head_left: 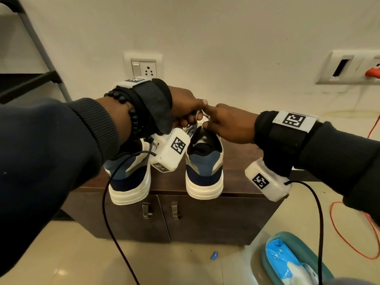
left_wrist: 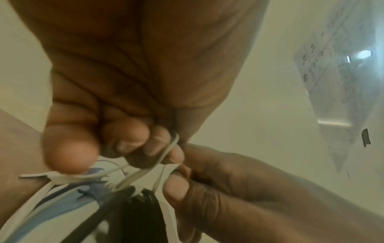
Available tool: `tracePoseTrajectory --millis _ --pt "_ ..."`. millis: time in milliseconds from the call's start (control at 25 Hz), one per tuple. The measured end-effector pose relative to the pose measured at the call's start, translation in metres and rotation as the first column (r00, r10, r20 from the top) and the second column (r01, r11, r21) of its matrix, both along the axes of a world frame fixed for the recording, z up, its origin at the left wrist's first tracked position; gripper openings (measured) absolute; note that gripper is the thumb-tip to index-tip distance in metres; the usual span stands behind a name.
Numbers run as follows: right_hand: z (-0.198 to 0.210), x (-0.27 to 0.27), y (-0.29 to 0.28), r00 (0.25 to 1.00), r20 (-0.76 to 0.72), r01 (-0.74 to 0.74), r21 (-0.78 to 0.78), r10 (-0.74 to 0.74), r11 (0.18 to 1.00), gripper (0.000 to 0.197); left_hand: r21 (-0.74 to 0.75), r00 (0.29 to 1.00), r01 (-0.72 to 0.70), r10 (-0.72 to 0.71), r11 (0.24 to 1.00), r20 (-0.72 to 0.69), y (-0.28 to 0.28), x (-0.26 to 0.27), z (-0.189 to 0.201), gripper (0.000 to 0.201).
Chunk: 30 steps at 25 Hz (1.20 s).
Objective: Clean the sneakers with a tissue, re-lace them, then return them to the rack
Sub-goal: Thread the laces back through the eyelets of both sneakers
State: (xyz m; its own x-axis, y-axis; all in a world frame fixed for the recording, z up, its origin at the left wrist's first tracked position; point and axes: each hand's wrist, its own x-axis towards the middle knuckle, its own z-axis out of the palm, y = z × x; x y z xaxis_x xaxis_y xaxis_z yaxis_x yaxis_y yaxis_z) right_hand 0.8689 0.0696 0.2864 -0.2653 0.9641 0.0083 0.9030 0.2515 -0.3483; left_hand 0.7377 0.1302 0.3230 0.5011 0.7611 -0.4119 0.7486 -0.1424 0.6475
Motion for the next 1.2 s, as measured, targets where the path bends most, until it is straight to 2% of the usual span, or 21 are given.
tracePoseTrajectory --millis 80,120,200,280,360,400,480,560,640,720,800,840,880,920,960,1000,1040,1080,1120,1160,1200 --pt "0.0 0.005 0.003 0.972 -0.23 0.039 -0.056 -0.05 0.998 0.025 -0.003 0.997 0.076 -0.076 0.997 0.004 0.002 -0.002 0.0 0.048" --pt "0.0 0.007 0.003 0.932 -0.35 0.055 -0.104 -0.089 0.993 0.021 -0.007 0.995 0.1 -0.1 0.995 -0.001 0.003 -0.002 0.001 0.048" --pt "0.006 0.013 0.005 0.887 -0.445 0.068 -0.143 -0.126 0.987 0.017 0.033 0.991 0.127 -0.126 0.991 -0.038 0.005 -0.002 0.004 0.048" --pt "0.019 0.021 0.007 0.913 -0.39 0.06 -0.167 -0.122 0.984 0.022 0.131 0.978 0.158 -0.136 0.979 -0.16 0.008 -0.005 0.006 0.047" --pt "0.036 0.028 0.01 0.956 -0.279 0.031 -0.213 -0.092 0.977 0.025 0.232 0.913 0.26 -0.16 0.937 -0.375 0.011 -0.008 0.007 0.047" --pt "0.042 0.03 0.011 0.977 -0.201 0.018 -0.235 -0.067 0.972 0.03 0.261 0.862 0.32 -0.165 0.911 -0.48 0.012 -0.009 0.006 0.047" --pt "0.049 0.031 0.014 0.998 0.068 0.033 -0.266 -0.016 0.963 0.043 0.3 0.765 0.422 -0.159 0.856 -0.624 0.009 -0.009 0.004 0.042" --pt "0.048 0.031 0.019 0.957 0.289 0.077 -0.348 0.029 0.934 0.05 0.34 0.747 0.477 -0.169 0.811 -0.643 0.008 -0.009 0.001 0.033" --pt "0.042 0.031 0.02 0.95 0.309 0.107 -0.466 0.047 0.878 0.051 0.37 0.799 0.458 -0.192 0.808 -0.57 0.01 -0.011 0.002 0.024" --pt "0.04 0.037 0.02 0.963 0.269 0.107 -0.484 0.031 0.868 0.05 0.422 0.837 0.448 -0.204 0.788 -0.508 0.014 -0.015 0.003 0.02" --pt "0.043 0.047 0.023 0.992 0.115 0.093 -0.368 -0.054 0.925 0.048 0.479 0.86 0.435 -0.194 0.762 -0.473 0.019 -0.019 0.003 0.018" --pt "0.046 0.052 0.024 0.992 -0.057 0.091 -0.274 -0.11 0.957 0.044 0.494 0.881 0.408 -0.189 0.768 -0.433 0.021 -0.021 0.002 0.018" --pt "0.051 0.057 0.025 0.95 -0.272 0.108 -0.18 -0.155 0.978 0.038 0.491 0.906 0.372 -0.194 0.788 -0.376 0.023 -0.021 0.002 0.019" --pt "0.058 0.061 0.024 0.859 -0.481 0.145 -0.101 -0.176 0.984 0.031 0.478 0.926 0.339 -0.197 0.81 -0.323 0.025 -0.022 0.002 0.021" --pt "0.063 0.066 0.024 0.738 -0.652 0.186 -0.054 -0.176 0.981 0.025 0.459 0.937 0.316 -0.198 0.83 -0.287 0.025 -0.022 0.001 0.024" --pt "0.068 0.071 0.024 0.612 -0.772 0.222 -0.039 -0.17 0.974 0.022 0.444 0.943 0.305 -0.201 0.843 -0.266 0.024 -0.021 0.001 0.026" --pt "0.071 0.075 0.024 0.519 -0.838 0.259 -0.034 -0.168 0.965 0.023 0.433 0.945 0.303 -0.207 0.849 -0.255 0.024 -0.021 0.0 0.028" --pt "0.073 0.078 0.024 0.507 -0.842 0.311 -0.018 -0.182 0.95 0.026 0.429 0.942 0.309 -0.212 0.849 -0.26 0.023 -0.02 0.0 0.029" --pt "0.074 0.081 0.026 0.593 -0.772 0.38 0.018 -0.228 0.925 0.027 0.434 0.935 0.322 -0.211 0.842 -0.286 0.023 -0.02 -0.001 0.03" --pt "0.075 0.084 0.029 0.746 -0.588 0.441 0.086 -0.312 0.893 0.027 0.446 0.921 0.342 -0.2 0.827 -0.335 0.023 -0.02 -0.002 0.031" --pt "0.074 0.087 0.032 0.872 -0.276 0.459 0.17 -0.405 0.872 0.03 0.459 0.901 0.361 -0.177 0.812 -0.396 0.024 -0.021 -0.003 0.032"
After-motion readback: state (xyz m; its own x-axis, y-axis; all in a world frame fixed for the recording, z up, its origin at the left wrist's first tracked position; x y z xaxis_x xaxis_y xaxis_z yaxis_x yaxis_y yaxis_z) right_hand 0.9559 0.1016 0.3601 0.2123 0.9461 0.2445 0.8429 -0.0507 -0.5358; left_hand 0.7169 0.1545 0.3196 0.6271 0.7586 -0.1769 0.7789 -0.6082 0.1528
